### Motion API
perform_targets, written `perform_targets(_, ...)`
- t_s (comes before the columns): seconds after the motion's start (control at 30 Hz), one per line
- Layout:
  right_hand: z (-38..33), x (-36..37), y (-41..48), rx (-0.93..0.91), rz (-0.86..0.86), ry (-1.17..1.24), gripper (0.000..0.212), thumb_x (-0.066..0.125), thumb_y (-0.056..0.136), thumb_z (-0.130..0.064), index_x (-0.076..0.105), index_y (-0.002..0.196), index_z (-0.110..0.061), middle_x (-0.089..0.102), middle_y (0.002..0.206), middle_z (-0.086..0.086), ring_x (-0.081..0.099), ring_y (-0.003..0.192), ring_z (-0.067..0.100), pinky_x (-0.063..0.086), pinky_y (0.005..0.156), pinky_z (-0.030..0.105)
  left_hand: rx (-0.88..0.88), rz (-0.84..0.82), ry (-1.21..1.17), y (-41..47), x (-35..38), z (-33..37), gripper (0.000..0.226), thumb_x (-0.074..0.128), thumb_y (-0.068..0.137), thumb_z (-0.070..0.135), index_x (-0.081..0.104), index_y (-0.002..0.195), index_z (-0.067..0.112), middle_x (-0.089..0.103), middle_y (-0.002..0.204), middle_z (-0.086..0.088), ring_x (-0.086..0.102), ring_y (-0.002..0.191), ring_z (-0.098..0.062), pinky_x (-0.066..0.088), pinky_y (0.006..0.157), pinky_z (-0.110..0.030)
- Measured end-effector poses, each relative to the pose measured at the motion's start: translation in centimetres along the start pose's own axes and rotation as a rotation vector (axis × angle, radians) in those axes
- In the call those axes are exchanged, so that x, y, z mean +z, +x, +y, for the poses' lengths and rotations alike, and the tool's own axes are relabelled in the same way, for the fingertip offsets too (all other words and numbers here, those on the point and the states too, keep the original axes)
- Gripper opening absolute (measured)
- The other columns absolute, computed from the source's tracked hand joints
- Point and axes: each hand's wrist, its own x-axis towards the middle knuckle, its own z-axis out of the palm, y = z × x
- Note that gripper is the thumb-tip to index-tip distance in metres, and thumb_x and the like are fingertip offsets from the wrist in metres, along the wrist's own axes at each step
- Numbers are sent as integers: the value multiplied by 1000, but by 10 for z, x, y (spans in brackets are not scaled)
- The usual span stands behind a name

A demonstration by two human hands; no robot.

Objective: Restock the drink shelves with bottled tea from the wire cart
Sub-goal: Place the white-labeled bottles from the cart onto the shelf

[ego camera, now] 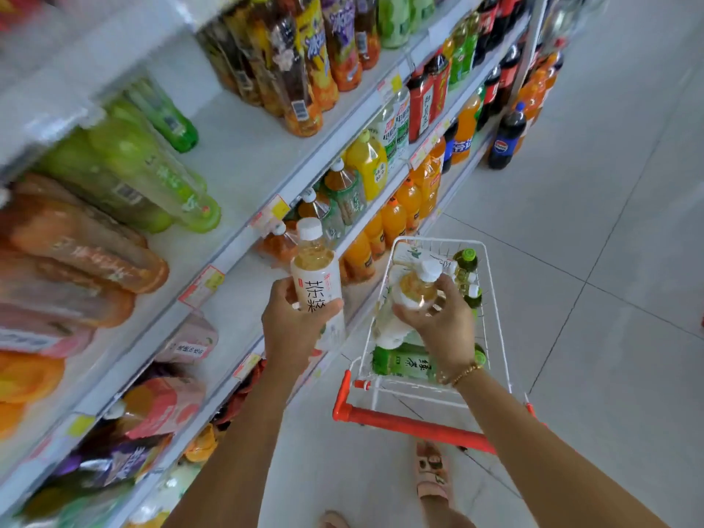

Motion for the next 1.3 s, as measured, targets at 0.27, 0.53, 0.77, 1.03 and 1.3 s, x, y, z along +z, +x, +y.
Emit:
perform_targets(0.27,-190,-24,-40,-523,-317,57,63,86,59,-33,55,114,-34,65,106,-19,62,96,2,55,81,28,174,318,-192,-68,-141,86,59,86,63,22,53,111,20,62,103,11,61,93,-6,44,65,-10)
perform_targets(0.53,-351,-22,-123,-906,-498,386,47,82,62,-28,61,105,-29,69,99,-16,64,95,4,52,79,17,503,696,-243,-158,-272,156,56,87,59,15,53,96,39,64,94,24,59,85,16,46,63,-2)
perform_targets(0.77,-455,14,-196,-1171,-511,595,53,86,61,-27,60,107,-31,70,101,-14,66,95,6,54,82,26,682,974,-212,-206,-375,178,65,93,49,25,57,103,32,69,99,14,66,87,1,55,70,-20)
perform_targets(1.03,-576,83,-271,-1364,-468,661,53,84,64,-29,60,110,-23,67,101,-14,64,92,0,53,76,17,846,1106,-168,-208,-510,208,69,90,56,15,56,117,20,68,110,6,65,101,-10,54,88,-31)
perform_targets(1.3,-669,183,-296,-1353,-424,239,54,81,67,-38,59,114,-23,63,101,-11,59,91,6,52,80,24,539,1109,-27,-139,-599,208,55,85,64,28,60,111,13,70,98,-2,67,79,-14,57,63,-30)
